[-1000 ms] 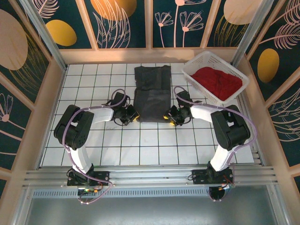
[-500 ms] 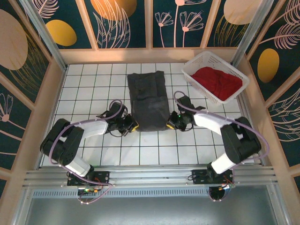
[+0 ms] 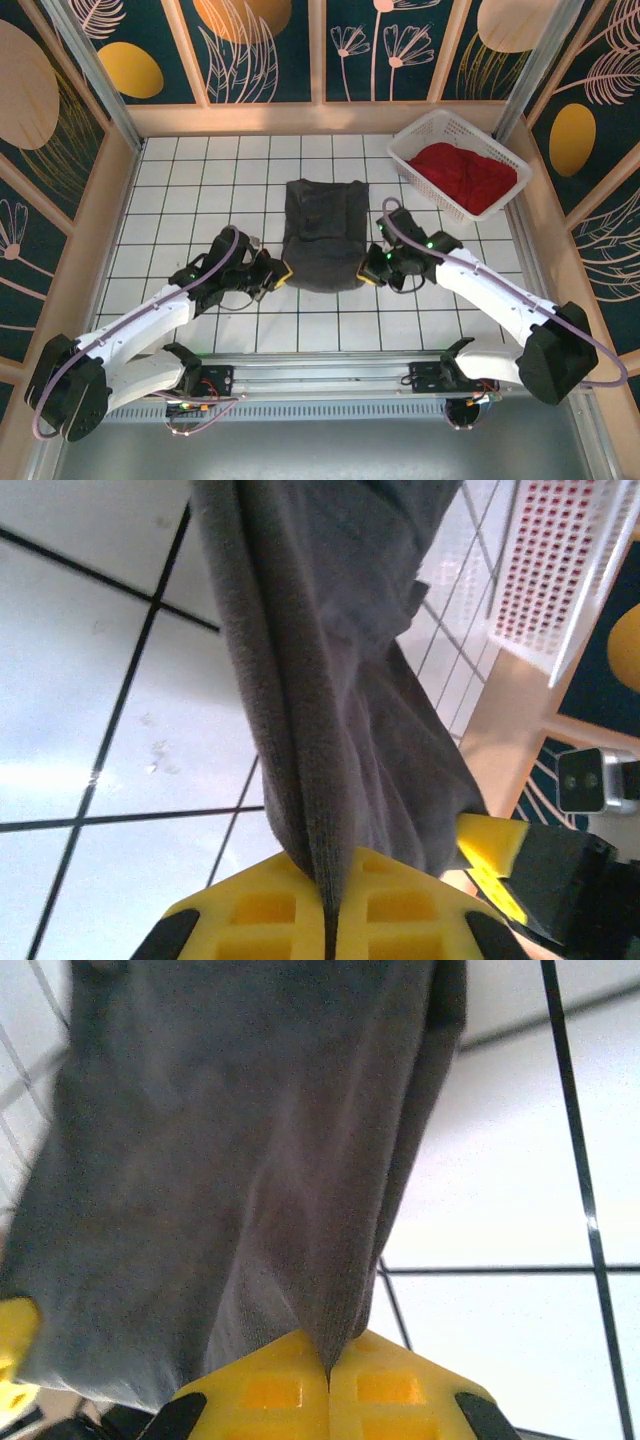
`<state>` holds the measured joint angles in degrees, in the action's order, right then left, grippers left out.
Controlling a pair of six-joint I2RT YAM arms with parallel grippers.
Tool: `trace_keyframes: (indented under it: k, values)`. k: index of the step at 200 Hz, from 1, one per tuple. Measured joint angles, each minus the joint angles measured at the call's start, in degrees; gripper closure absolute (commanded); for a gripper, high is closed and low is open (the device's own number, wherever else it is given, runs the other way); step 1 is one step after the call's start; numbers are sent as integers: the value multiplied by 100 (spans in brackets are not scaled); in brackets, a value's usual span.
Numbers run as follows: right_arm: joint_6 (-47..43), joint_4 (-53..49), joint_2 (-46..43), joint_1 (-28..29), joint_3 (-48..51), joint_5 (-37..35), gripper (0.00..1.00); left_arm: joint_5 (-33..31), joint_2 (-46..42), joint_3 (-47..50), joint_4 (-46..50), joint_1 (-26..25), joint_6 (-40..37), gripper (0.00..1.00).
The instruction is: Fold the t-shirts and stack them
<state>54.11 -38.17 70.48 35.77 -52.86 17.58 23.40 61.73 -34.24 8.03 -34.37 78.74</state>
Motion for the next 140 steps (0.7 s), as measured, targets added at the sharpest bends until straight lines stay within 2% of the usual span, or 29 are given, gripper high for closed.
trace_keyframes:
  k: [58,98,109,123,138,140]
  values:
    - [-354,-186,1390,-863,-2070,-160,100,-378,1174,-1668,129,570,-46,100]
    - [-691,-125,2870,-1268,-3510,-210,100,-415,2651,-3154,208,1097,-391,100]
    - [-767,-81,3281,-1375,-3814,-256,100,-400,3193,-3591,205,1196,-533,91]
    - [-890,-9,3814,-1508,-4197,-282,74,-330,3901,-4094,149,1296,-684,81]
    - [-1078,111,4413,-1655,-4612,-321,53,-293,4704,-4662,175,1392,-857,60]
    - [-1106,129,4498,-1674,-4671,-317,46,-286,4826,-4756,199,1408,-944,57]
